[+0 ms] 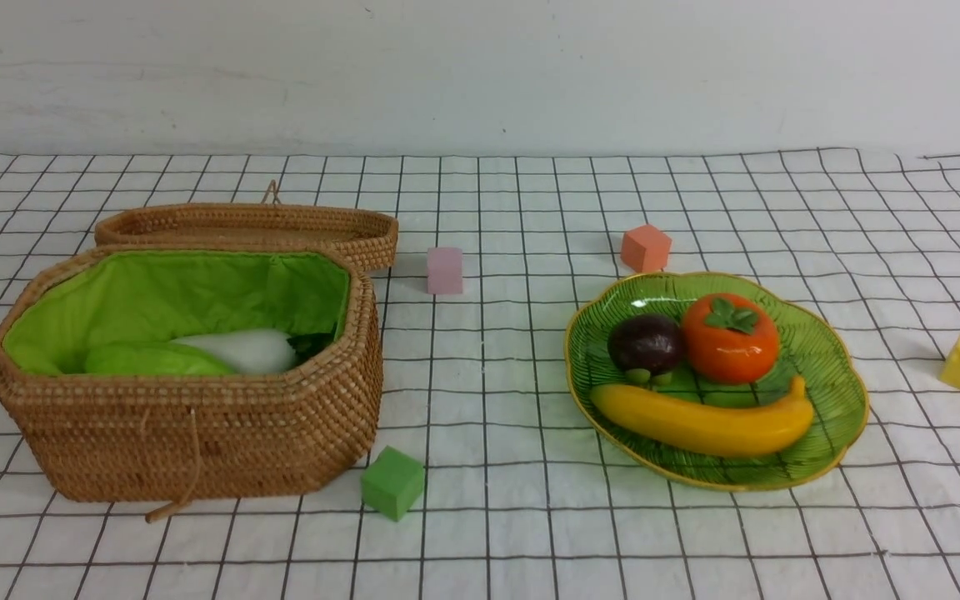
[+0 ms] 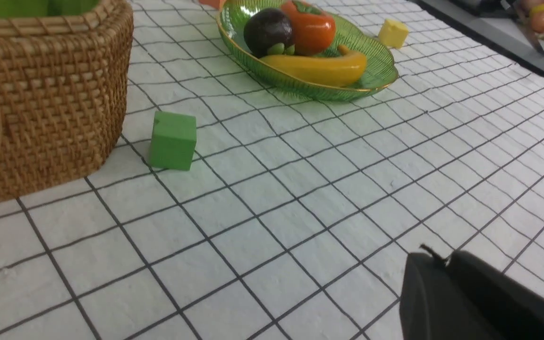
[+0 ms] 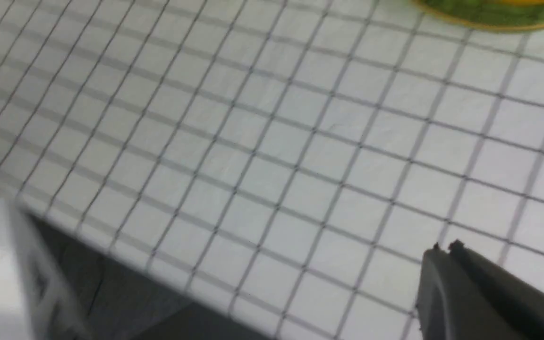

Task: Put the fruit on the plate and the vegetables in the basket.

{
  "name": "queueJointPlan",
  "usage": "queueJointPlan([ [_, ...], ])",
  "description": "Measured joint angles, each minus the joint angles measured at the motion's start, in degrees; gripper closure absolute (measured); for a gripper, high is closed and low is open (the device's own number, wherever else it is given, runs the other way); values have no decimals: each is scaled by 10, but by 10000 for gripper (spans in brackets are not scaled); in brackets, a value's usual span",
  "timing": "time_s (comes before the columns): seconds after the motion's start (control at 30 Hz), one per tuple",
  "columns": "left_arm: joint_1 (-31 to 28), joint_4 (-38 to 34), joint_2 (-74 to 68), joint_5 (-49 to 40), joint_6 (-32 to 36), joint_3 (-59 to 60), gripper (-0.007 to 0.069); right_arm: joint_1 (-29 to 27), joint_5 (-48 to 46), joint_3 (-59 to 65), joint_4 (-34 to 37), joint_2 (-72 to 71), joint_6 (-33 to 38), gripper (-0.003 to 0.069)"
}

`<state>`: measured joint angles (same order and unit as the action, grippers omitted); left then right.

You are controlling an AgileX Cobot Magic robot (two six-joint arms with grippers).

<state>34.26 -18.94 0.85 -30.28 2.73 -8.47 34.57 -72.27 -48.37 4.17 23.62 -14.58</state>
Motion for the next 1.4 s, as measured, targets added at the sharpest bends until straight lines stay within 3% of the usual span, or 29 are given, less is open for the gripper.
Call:
queueJointPlan([
  [0.1,0,0,0,-1,0,0,573,-126,114,104,-18,-94,69,659],
  [0.13,0,0,0,-1,0,0,573,-133,123,104,-18,-94,69,660],
  [0.17,0,0,0,-1,0,0,571,-178,198,170,-18,-136,106,662],
  [0.37,0,0,0,-1,0,0,564,-269,436,398,-16,-230,136,665],
  [0.57,0,0,0,-1,0,1,553,-286,490,488,-16,-242,111,665],
  [1.4,0,1,0,-1,0,1,529,-286,502,492,-16,-242,110,658],
])
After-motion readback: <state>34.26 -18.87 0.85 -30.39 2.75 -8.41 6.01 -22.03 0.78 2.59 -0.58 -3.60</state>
